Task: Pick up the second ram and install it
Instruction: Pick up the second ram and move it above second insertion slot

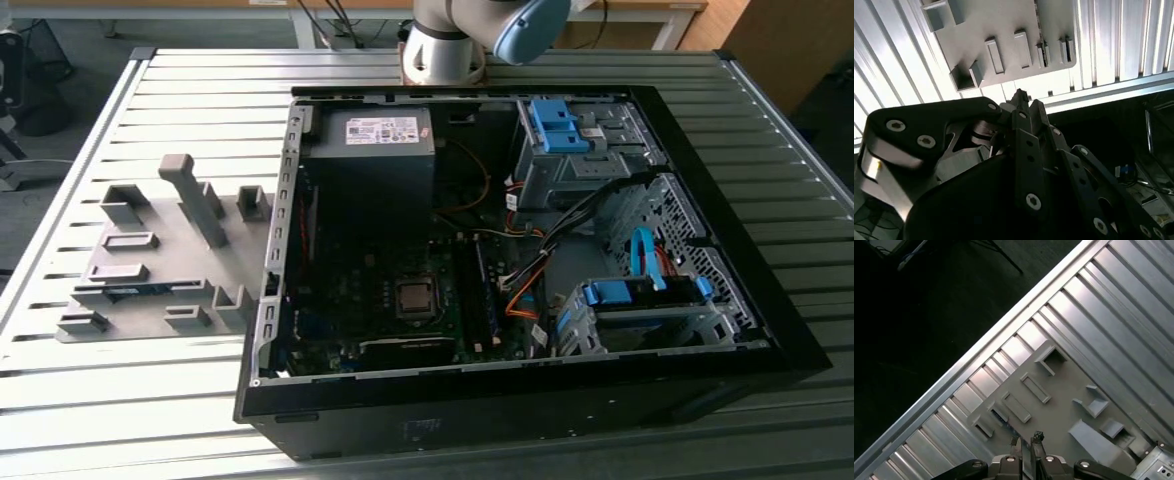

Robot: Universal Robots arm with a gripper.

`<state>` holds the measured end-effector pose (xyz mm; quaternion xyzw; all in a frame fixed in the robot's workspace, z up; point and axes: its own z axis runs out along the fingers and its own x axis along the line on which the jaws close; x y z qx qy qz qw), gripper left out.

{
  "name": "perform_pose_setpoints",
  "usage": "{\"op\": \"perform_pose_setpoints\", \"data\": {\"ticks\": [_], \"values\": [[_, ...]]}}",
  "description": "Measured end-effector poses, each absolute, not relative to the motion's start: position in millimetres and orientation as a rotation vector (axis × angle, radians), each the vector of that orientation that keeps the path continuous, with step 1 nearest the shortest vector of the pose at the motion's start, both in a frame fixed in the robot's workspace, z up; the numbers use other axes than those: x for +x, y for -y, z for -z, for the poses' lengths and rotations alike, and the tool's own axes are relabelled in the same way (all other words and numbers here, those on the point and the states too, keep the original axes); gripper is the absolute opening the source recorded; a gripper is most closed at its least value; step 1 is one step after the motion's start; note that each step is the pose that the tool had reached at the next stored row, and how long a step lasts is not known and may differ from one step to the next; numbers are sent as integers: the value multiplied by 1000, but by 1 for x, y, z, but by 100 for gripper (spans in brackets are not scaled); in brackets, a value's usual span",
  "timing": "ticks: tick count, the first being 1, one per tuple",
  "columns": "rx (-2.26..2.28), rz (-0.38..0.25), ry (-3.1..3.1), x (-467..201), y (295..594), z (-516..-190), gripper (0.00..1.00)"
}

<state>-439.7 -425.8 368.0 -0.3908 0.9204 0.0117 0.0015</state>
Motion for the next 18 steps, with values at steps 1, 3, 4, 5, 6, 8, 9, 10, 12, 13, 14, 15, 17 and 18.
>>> {"op": "perform_pose_setpoints", "data": {"ticks": [1,3,4,5,6,8,9,10,12,13,14,15,17,18], "values": [[-1253,-37,-2878,-440,426,-367,22],[-1304,-37,-2855,-440,426,-366,22],[-1330,-37,-2844,-440,426,-365,22],[-1356,-37,-2832,-440,426,-365,22],[-1383,-37,-2819,-440,426,-364,22],[-1433,-37,-2794,-440,426,-363,22],[-1458,-37,-2781,-440,426,-363,22],[-1483,-37,-2768,-440,426,-362,22],[-1532,-37,-2741,-440,426,-361,22],[-1555,-36,-2728,-440,426,-361,22],[-1576,-36,-2716,-440,426,-361,22],[-1595,-36,-2705,-440,426,-360,22],[-1616,-35,-2692,-440,426,-360,22],[-1616,-35,-2692,-440,426,-360,22]]}}
